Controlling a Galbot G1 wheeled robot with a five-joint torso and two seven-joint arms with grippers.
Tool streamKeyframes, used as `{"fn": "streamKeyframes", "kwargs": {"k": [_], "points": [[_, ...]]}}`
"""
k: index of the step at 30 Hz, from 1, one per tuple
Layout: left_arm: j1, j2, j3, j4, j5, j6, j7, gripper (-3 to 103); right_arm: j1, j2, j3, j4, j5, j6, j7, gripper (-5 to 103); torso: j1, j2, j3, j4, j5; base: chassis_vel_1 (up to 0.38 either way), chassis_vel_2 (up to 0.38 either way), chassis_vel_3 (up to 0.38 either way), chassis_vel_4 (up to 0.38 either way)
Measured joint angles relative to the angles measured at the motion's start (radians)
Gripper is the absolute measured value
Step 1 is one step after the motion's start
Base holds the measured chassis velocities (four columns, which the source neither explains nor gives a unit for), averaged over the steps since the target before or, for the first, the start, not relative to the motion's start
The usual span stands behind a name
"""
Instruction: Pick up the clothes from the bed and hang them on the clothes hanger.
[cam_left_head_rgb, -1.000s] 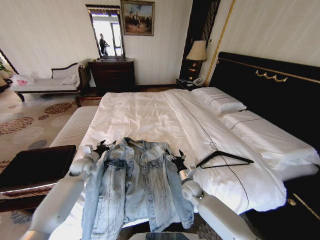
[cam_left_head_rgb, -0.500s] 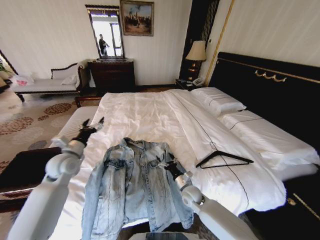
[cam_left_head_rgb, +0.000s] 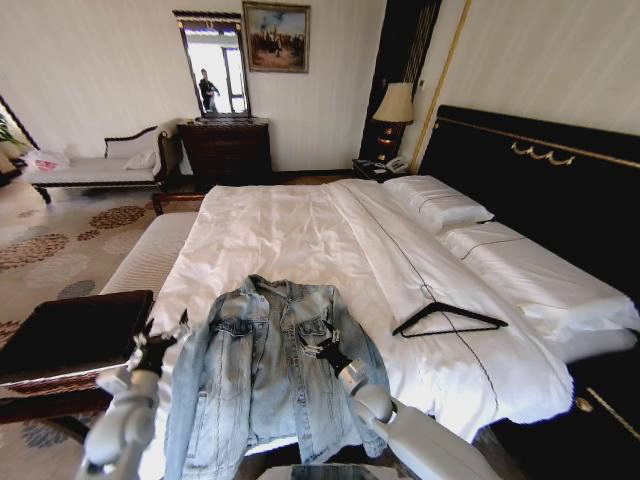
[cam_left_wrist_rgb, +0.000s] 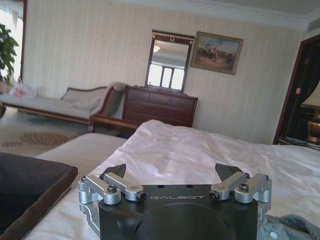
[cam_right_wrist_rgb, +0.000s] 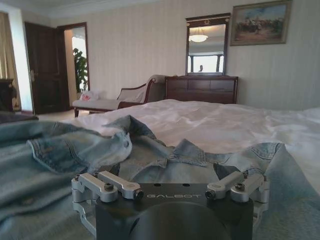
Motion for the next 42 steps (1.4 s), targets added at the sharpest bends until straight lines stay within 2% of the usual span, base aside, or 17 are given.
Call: {"fn": "streamKeyframes", "kwargs": {"k": [1,4,6,11,15,20,23,25,26,29,34,37,39,40,42], "points": [[0.000,0.000,0.000,0.000,0.000,0.000,0.000,100,0.000,0.000,0.000,0.000,0.000,0.000,0.000,100,0.000,0.000,0.000,0.0000,0.0000,0.000,0.000,0.000,0.000],[0.024,-0.071,0.006,0.001,0.111,-0.065,0.008,100,0.008,-0.005,-0.025,-0.020,-0.040,0.020,-0.012,100,0.000,0.000,0.000,-0.0003,0.0000,0.000,0.000,0.000,0.000],[0.043,-0.107,0.005,0.007,0.171,-0.086,0.008,100,0.026,-0.001,-0.053,-0.030,-0.043,0.021,-0.014,100,0.000,0.000,0.000,-0.0002,-0.0002,0.000,0.000,0.000,0.000],[0.072,-0.132,-0.004,0.025,0.225,-0.117,0.008,100,0.055,0.005,-0.100,-0.030,-0.005,0.006,-0.011,100,0.000,0.000,0.000,0.0001,-0.0005,0.000,0.000,0.000,0.000],[0.101,-0.132,-0.067,-0.004,0.175,-0.124,-0.006,100,0.106,0.001,-0.192,0.001,0.097,-0.047,0.025,100,0.000,0.000,0.000,0.0001,-0.0003,0.000,0.000,0.000,0.000],[0.104,-0.113,-0.137,-0.061,0.138,-0.105,-0.018,100,0.143,0.006,-0.262,0.004,0.107,-0.087,0.087,100,0.000,0.000,0.000,0.0001,-0.0004,0.000,0.000,0.000,0.000],[0.105,-0.082,-0.166,-0.205,0.002,-0.060,-0.007,100,0.193,0.018,-0.324,0.007,0.153,-0.128,0.173,100,0.000,0.000,0.000,0.0001,-0.0005,0.000,0.000,0.000,0.000],[0.100,-0.076,-0.168,-0.239,-0.025,-0.050,-0.004,100,0.209,0.023,-0.337,0.007,0.168,-0.134,0.192,100,0.000,0.000,0.000,0.0000,-0.0001,0.000,0.000,0.000,0.000],[0.084,-0.067,-0.166,-0.309,-0.061,-0.034,0.002,100,0.245,0.039,-0.359,0.000,0.194,-0.144,0.227,100,0.000,0.000,0.000,-0.0001,0.0000,0.000,0.000,0.000,0.000],[0.068,-0.069,-0.139,-0.393,-0.071,-0.019,0.008,100,0.322,0.072,-0.399,-0.032,0.223,-0.154,0.287,100,0.000,0.000,0.000,0.0000,-0.0003,0.000,0.000,0.000,0.000],[0.067,-0.091,-0.120,-0.442,-0.070,-0.003,0.008,100,0.394,0.097,-0.447,-0.058,0.273,-0.176,0.317,100,0.000,0.000,0.000,0.0002,-0.0006,0.000,0.000,0.000,0.000],[0.069,-0.099,-0.119,-0.466,-0.067,0.006,0.006,100,0.439,0.138,-0.489,-0.087,0.309,-0.185,0.328,100,0.000,0.000,0.000,0.0000,-0.0006,0.000,0.000,0.000,0.000],[0.074,-0.100,-0.124,-0.474,-0.064,0.009,0.002,100,0.467,0.202,-0.537,-0.115,0.350,-0.209,0.358,100,0.000,0.000,0.000,0.0002,-0.0003,0.000,0.000,0.000,0.000],[0.074,-0.100,-0.124,-0.474,-0.064,0.009,0.002,100,0.467,0.202,-0.537,-0.115,0.350,-0.209,0.358,100,0.000,0.000,0.000,0.0002,-0.0003,0.000,0.000,0.000,0.000],[0.079,-0.100,-0.129,-0.478,-0.064,0.013,-0.005,100,0.485,0.255,-0.575,-0.141,0.395,-0.237,0.403,100,0.000,0.000,0.000,0.0004,-0.0005,0.000,0.000,0.000,0.000]]}}
